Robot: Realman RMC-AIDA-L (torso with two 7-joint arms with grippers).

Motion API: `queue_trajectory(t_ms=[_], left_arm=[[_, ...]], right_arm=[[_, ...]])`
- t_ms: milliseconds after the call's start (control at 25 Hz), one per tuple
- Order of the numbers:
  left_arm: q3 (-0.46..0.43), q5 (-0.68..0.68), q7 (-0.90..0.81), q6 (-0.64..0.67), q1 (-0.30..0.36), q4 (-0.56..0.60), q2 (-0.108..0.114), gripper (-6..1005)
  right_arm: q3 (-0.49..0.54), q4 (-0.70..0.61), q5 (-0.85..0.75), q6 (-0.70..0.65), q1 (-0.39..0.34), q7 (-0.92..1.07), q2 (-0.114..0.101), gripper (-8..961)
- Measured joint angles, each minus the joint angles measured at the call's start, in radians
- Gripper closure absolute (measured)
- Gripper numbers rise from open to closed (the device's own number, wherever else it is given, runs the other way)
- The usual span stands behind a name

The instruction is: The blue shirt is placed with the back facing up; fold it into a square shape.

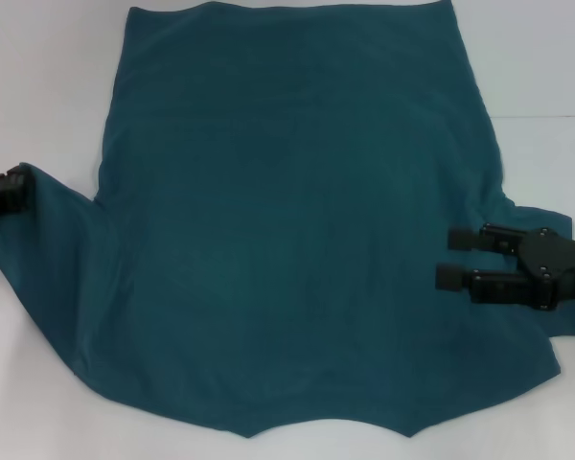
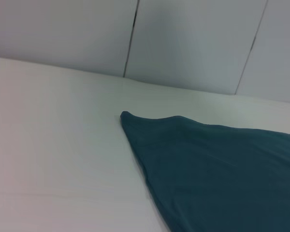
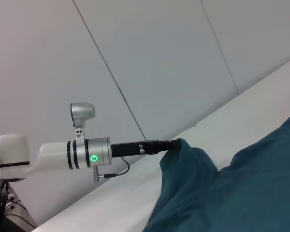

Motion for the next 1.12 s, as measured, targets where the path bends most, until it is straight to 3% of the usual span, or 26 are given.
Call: queue_trajectory(t_ms=[680,1120], left_arm=[[-0.002,-0.006,0.022,-0.018,-0.008,0.001,-0.003,1000],[0.000,0.019,-0.134,0.282,0.046,0.115,-0.014,1001]], right_arm=[[0.001,0.002,0.000,0.005,0.000,0.000,0.000,66],[0.001,0.002,0.000,0.005,0.000,0.000,0.000,68]])
